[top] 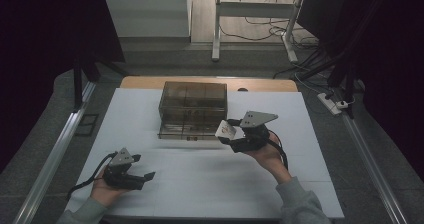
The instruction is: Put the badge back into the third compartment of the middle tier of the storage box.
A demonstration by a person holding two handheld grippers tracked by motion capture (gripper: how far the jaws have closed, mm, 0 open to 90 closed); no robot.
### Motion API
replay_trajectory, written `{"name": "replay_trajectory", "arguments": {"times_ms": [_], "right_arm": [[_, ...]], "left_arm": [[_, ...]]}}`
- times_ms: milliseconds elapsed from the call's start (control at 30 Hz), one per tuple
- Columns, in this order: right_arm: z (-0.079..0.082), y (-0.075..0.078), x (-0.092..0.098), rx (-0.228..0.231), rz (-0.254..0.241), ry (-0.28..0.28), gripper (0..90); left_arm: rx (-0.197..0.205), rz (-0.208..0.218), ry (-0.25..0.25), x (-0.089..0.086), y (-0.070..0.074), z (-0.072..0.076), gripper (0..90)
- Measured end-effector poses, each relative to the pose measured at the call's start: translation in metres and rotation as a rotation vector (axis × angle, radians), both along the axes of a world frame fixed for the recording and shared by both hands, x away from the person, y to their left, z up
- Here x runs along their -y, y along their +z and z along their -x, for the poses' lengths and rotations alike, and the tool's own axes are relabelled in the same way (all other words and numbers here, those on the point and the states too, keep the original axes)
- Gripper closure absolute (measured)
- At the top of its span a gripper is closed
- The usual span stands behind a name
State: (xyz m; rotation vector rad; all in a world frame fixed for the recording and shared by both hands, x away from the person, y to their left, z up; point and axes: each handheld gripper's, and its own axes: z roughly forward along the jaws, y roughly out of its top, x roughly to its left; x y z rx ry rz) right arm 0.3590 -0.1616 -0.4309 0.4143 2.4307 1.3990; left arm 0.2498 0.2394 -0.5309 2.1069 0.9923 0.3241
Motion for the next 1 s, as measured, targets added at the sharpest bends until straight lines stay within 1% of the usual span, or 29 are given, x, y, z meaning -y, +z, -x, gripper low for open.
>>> {"name": "replay_trajectory", "arguments": {"times_ms": [200, 267, 333, 700, 767, 1000], "right_arm": [[-0.005, -0.002, -0.004, -0.009, 0.001, -0.006, 32.7], [-0.007, -0.003, -0.004, -0.012, 0.009, -0.005, 32.7], [-0.009, -0.004, -0.006, -0.014, 0.005, -0.006, 32.7], [-0.020, -0.011, -0.016, -0.035, 0.032, -0.001, 32.7], [-0.022, -0.012, -0.018, -0.034, 0.038, 0.000, 32.7], [-0.029, -0.014, -0.024, -0.036, 0.037, -0.002, 32.7]], "left_arm": [[-0.001, 0.000, -0.002, 0.000, 0.000, 0.000, 13.8], [-0.001, 0.000, -0.003, 0.000, 0.000, 0.000, 13.9], [-0.002, -0.001, -0.003, 0.000, 0.000, 0.000, 13.9], [-0.003, -0.003, -0.004, 0.001, -0.001, 0.000, 14.0], [-0.002, -0.003, -0.005, 0.000, -0.001, 0.000, 14.1], [-0.002, -0.005, -0.005, 0.001, -0.001, 0.000, 14.0]]}}
